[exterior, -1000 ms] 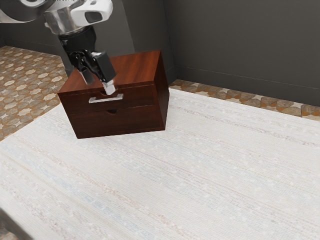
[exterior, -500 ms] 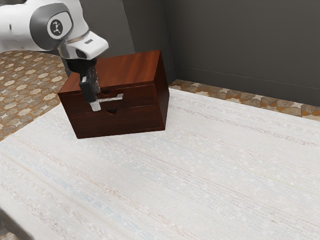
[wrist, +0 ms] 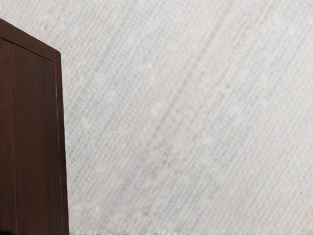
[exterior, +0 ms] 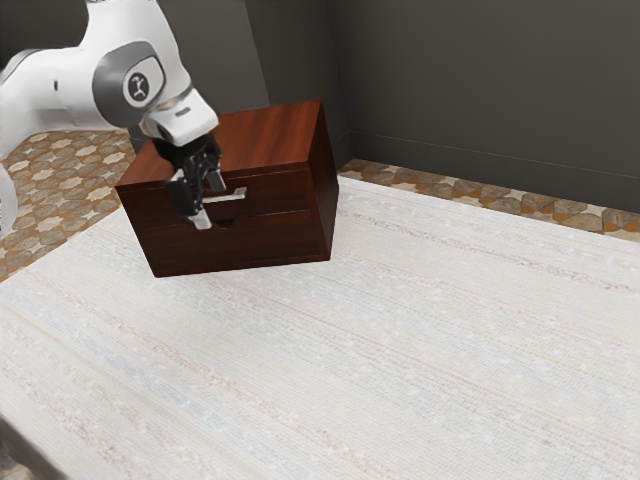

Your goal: Pull the drawer handle with one arm to open the drawer

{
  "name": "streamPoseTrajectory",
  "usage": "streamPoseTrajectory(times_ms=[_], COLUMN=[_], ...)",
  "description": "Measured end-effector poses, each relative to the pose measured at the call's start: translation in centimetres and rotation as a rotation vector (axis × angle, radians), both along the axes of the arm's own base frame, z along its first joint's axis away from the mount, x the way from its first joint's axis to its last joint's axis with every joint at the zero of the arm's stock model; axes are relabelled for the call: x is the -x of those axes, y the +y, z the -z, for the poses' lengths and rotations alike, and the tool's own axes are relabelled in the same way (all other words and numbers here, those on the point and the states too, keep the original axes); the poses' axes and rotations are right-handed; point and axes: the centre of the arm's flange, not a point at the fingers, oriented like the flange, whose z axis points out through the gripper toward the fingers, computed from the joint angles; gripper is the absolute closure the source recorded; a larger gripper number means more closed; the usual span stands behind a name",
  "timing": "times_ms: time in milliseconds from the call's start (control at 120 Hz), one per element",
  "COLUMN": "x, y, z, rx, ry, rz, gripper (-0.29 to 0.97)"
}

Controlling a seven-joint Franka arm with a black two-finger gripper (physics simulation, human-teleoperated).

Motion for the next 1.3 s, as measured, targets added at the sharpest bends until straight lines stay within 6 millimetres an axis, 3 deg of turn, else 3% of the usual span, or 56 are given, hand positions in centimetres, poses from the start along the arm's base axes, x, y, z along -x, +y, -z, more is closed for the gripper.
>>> streamPoseTrajectory(times_ms=[450,633,933,1167,1300], x=[-3.1,-4.3,-4.8,-4.9,-4.4], y=[2.0,2.5,2.6,2.4,2.4], z=[1.8,3.7,4.1,4.0,3.2], rx=[-0.085,-0.103,-0.126,-0.152,-0.166], ry=[-0.068,-0.075,-0.083,-0.081,-0.083], rz=[0.073,0.092,0.113,0.120,0.106], gripper=[0.00,0.01,0.19,0.24,0.36])
